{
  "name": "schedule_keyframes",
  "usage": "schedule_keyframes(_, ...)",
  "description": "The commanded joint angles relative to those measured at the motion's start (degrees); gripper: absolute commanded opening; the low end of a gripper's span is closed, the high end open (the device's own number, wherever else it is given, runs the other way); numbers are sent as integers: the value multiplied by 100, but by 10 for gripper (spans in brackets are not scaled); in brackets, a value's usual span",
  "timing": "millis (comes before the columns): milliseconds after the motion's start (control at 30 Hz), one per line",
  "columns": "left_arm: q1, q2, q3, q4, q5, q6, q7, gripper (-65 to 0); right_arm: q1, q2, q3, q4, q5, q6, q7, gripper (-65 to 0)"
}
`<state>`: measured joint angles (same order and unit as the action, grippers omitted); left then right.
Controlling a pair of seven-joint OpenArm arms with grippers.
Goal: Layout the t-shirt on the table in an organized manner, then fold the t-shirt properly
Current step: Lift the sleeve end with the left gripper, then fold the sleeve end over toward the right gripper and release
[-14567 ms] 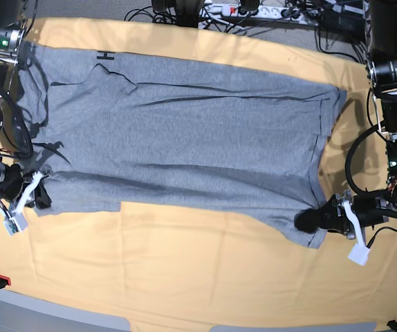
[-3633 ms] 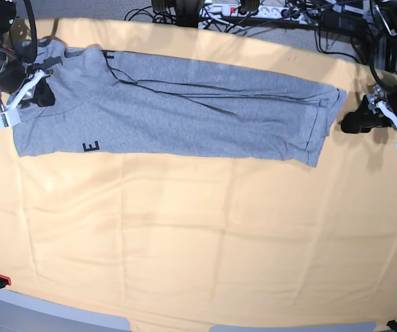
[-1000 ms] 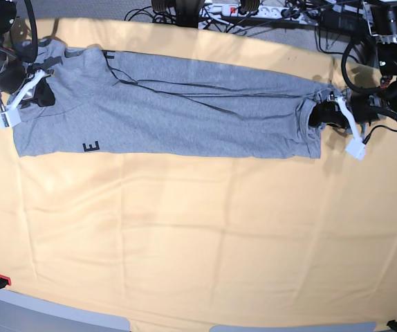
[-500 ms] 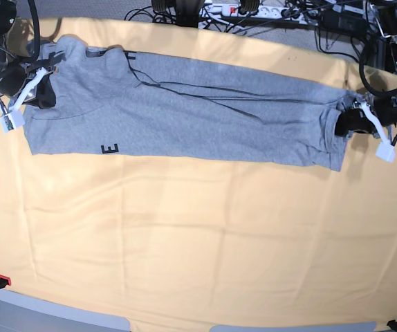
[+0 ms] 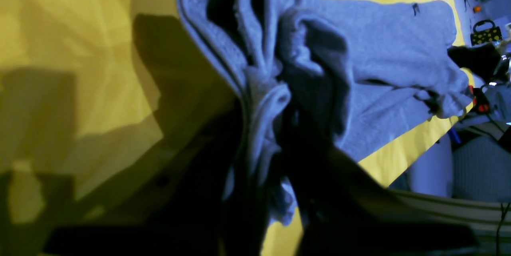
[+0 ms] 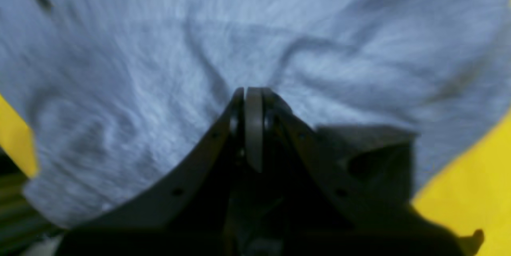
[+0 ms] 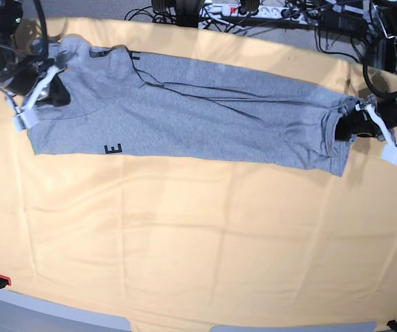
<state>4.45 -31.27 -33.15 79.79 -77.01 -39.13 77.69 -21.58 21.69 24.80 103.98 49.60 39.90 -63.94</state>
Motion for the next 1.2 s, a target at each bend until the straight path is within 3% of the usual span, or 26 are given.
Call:
schedule_keyframes(0,-66,-142,-68,79,-184,-28,-37,-650,31,83,-42,90,-105,10,170,-650)
schedule_keyframes(133,-63,-144,-68,79,-789,-35,231,-650,28,83,-205,90,-933,-109,321,-650)
schedule_keyframes(467,-63,-142,-68,203,-799,-87,231,-650,15,-92,-203,90,-922,-186,262,-650)
schedule_keyframes(733,-15,-79,-66,1652,-799,-48,231,-650,15,-234,-203,90,-927,-109,219,-650)
schedule_keyframes(967,-15,389,-13,2297,-799,-48,231,-650,15,-234,-203,92,-942,-111,177,-650)
schedule_keyframes(1167,-20,979,664,2297,-799,-87,231,-650,15,-234,-203,90,-940,-111,177,-650)
